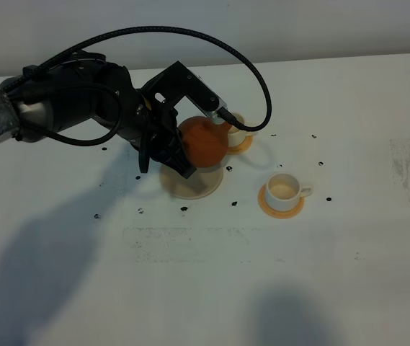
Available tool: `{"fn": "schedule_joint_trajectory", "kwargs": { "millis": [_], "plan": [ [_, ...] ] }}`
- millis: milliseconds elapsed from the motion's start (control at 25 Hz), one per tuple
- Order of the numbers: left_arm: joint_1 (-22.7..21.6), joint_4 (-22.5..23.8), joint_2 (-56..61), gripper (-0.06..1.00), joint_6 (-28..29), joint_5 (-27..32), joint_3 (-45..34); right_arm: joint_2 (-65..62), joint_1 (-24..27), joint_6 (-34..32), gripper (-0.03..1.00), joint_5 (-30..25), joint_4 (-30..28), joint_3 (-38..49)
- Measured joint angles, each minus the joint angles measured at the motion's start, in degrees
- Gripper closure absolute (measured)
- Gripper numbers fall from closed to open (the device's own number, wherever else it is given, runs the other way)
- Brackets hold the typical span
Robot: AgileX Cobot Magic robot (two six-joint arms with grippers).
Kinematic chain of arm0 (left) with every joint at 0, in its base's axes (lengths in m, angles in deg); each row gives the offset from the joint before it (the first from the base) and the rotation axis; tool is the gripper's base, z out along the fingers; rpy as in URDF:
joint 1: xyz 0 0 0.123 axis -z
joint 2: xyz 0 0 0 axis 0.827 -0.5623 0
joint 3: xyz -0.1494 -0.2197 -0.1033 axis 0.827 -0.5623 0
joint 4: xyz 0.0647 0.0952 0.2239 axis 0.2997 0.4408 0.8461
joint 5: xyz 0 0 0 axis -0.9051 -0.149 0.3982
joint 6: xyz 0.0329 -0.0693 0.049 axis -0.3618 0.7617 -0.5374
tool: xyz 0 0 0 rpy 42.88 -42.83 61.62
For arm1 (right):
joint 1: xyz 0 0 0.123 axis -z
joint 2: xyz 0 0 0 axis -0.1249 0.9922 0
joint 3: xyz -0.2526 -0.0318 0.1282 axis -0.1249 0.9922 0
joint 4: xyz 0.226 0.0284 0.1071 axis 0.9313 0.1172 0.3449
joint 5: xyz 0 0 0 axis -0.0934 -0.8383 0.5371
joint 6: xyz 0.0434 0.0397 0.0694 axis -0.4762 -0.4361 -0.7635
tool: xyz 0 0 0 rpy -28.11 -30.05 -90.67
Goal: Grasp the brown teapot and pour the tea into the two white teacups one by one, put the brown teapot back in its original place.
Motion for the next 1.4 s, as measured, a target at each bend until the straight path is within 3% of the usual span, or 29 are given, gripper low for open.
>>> {"fn": "schedule_joint_trajectory", "kwargs": {
  "millis": [400, 1400],
  "plan": [
    [0.15, -0.07, 0.18, 0.84, -3.59, -1.59, 0.99, 0.0, 0.0, 0.0, 0.77, 0.0, 0.0, 0.0],
    [1.82, -7.41, 1.09, 0.84, -27.93, -1.8, 1.1, 0.0, 0.0, 0.0, 0.77, 0.0, 0.0, 0.0]
  ]
}}
